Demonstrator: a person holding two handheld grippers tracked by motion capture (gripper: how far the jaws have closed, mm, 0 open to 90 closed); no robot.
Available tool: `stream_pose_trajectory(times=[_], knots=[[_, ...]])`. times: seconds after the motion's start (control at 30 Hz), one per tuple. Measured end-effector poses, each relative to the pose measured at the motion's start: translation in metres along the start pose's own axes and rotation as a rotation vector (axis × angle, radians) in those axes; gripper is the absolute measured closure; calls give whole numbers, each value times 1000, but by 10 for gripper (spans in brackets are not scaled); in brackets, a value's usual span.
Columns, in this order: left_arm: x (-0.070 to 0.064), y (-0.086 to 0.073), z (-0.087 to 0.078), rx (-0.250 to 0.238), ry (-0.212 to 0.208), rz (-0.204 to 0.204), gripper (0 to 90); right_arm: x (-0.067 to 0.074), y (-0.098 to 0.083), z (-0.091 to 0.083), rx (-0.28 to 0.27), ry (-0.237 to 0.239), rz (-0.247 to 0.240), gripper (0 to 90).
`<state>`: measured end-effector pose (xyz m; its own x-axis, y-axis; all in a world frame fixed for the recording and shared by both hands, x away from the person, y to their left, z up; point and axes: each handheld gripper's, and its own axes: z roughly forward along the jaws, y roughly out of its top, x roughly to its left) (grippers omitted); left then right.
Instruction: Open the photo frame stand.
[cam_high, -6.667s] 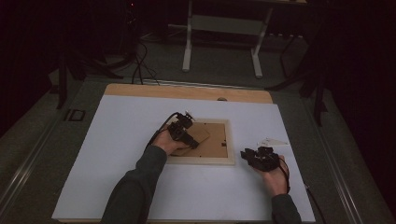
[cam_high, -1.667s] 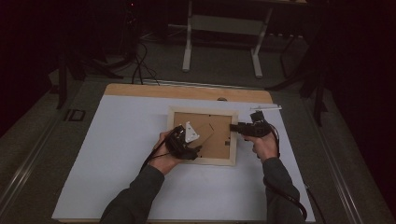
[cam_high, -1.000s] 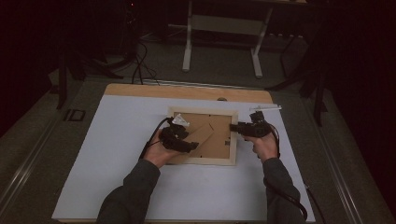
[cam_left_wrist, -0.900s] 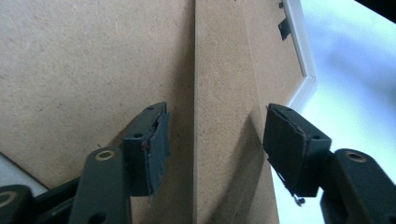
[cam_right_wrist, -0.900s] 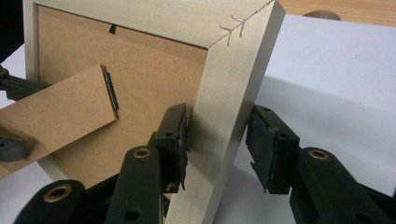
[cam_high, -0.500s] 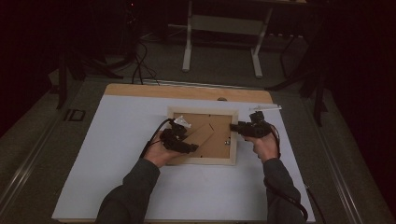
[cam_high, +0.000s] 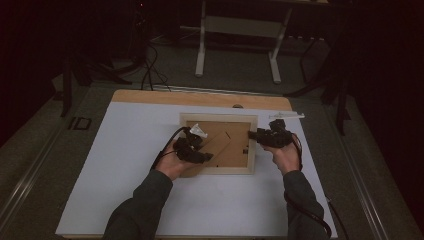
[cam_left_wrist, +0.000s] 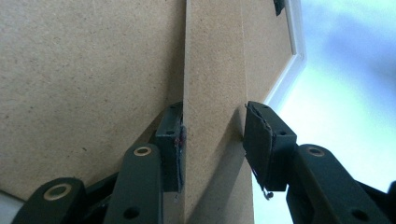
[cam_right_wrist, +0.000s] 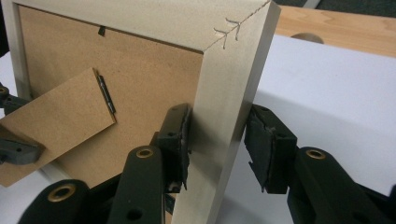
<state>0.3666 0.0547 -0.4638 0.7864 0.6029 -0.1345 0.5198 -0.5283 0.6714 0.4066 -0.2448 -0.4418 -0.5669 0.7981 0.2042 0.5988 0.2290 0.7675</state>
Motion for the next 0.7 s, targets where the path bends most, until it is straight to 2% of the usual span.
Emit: stream_pose_trajectory(times=[0.33,0.7], knots=[[-3,5,-1,-14,50,19,654,1,0,-8,-37,-12,-9,609],[-3,10,0,-18,71,21,676,2,0,-14,-72,-21,-25,614]])
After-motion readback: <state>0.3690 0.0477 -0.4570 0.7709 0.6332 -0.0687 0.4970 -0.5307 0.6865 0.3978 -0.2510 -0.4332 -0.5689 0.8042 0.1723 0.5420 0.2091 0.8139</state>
